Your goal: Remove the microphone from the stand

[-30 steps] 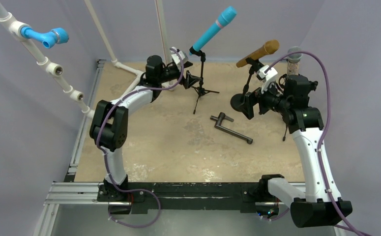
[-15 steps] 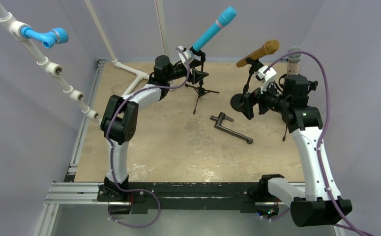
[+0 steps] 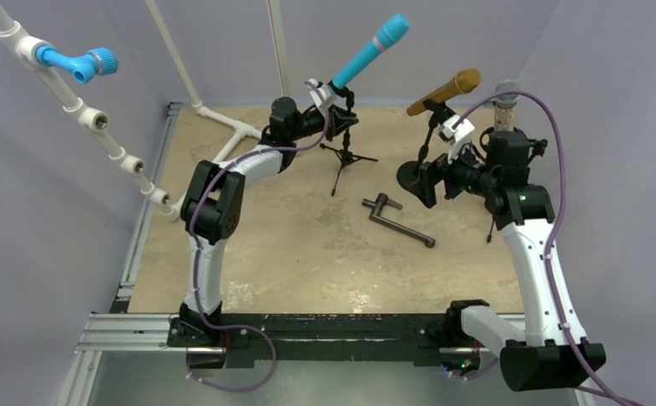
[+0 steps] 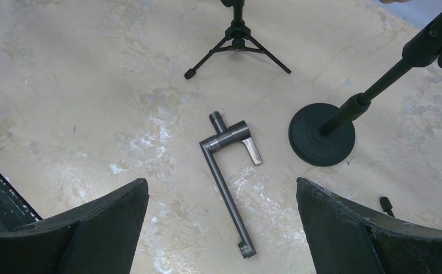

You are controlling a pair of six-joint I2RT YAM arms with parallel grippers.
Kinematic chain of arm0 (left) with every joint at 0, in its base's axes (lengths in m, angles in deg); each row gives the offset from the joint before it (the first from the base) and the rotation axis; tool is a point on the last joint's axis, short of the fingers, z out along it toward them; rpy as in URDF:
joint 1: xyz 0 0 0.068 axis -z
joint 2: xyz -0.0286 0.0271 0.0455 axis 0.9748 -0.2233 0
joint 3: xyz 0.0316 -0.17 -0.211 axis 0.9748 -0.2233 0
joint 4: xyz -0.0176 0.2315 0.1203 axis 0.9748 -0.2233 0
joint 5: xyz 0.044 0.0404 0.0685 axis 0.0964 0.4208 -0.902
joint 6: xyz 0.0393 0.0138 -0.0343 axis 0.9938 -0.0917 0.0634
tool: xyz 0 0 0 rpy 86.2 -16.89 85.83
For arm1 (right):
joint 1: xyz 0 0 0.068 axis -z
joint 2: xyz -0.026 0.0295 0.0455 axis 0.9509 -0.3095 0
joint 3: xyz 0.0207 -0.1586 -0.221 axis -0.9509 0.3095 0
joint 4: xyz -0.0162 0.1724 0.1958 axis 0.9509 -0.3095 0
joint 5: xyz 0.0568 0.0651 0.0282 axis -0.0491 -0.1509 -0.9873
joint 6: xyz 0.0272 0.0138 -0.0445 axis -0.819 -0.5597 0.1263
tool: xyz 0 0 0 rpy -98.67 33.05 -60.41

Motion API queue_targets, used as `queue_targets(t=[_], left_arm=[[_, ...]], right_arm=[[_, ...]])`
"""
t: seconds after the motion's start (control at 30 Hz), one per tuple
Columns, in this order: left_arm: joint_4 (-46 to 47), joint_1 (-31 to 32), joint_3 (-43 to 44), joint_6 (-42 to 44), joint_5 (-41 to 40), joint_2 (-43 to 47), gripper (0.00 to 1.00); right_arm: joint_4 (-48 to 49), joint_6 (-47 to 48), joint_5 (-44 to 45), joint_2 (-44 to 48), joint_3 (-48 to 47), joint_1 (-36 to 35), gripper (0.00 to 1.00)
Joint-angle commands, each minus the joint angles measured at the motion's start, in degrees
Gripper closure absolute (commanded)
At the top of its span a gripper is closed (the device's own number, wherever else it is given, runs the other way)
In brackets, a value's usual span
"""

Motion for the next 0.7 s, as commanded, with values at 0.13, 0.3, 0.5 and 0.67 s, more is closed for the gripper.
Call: queue_targets(t=[0.13, 0.3, 0.5, 0.67], left_arm=[[1.9, 0.0, -8.6, 0.0, 3.3, 9.1, 1.00], [3.1, 0.0, -16.6, 0.0, 5.0, 15.2, 1.00], [6.7, 0.5, -27.4, -2.1, 5.7, 23.2, 1.00], [8.9, 2.8, -38.3, -1.6, 4.5, 30.0, 1.00]], right_arm=[[1.1, -0.6, -2.1, 2.1, 0.5, 0.1, 0.01], [1.3, -0.9, -3.9, 2.2, 0.2, 0.0, 0.01], [2.4, -1.7, -7.4, 2.0, 0.5, -0.8, 0.01], [7.9, -4.0, -12.9, 1.4, 3.9, -2.5, 0.01]])
